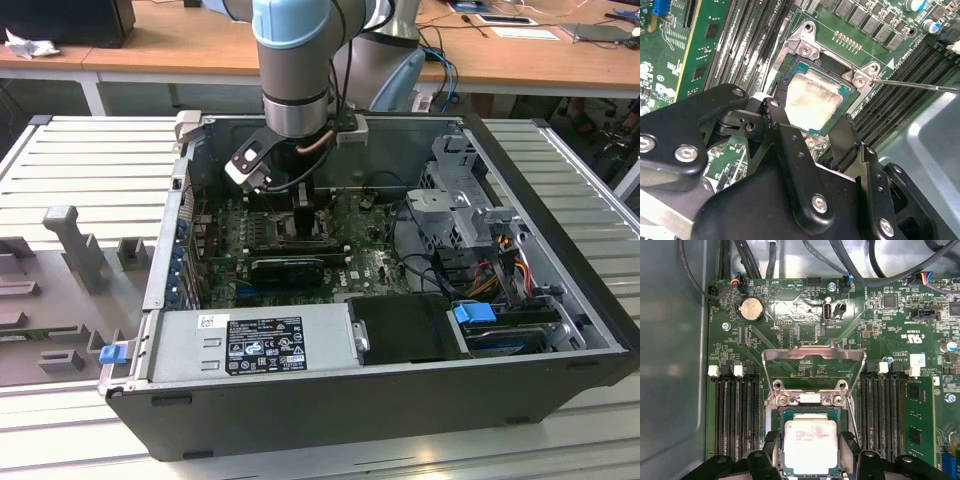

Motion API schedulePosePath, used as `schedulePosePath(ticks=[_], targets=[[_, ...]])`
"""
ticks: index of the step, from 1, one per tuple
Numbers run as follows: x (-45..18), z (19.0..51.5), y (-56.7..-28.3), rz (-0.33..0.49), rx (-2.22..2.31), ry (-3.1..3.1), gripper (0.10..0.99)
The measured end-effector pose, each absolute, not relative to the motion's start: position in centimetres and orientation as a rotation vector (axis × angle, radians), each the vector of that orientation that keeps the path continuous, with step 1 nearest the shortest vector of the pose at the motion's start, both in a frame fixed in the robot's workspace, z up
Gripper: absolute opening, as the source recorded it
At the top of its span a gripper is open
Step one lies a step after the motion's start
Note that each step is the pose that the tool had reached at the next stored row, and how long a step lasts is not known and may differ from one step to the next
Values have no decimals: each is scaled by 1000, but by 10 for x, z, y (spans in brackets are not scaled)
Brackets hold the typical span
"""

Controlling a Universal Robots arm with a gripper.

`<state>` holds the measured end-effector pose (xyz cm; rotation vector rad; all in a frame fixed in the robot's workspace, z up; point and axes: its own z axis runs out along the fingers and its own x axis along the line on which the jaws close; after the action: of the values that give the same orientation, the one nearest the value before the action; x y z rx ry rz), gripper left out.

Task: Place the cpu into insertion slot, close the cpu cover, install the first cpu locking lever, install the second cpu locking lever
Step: 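Place the cpu into insertion slot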

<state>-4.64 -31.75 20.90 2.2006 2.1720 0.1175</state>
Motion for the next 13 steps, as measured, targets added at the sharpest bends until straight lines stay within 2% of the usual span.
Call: schedulePosePath(ticks=[2, 3, 4, 5, 6, 11, 13], targets=[[-46, 211, -318, 117, 2201, 2172, 584], [-46, 212, -318, 117, 2201, 2172, 522], [-46, 213, -318, 118, 2201, 2172, 522], [-46, 215, -318, 118, 2201, 2172, 400], [-46, 215, -318, 117, 2201, 2172, 400], [-46, 218, -318, 118, 2201, 2172, 106], [-46, 220, -318, 117, 2201, 2172, 106]])
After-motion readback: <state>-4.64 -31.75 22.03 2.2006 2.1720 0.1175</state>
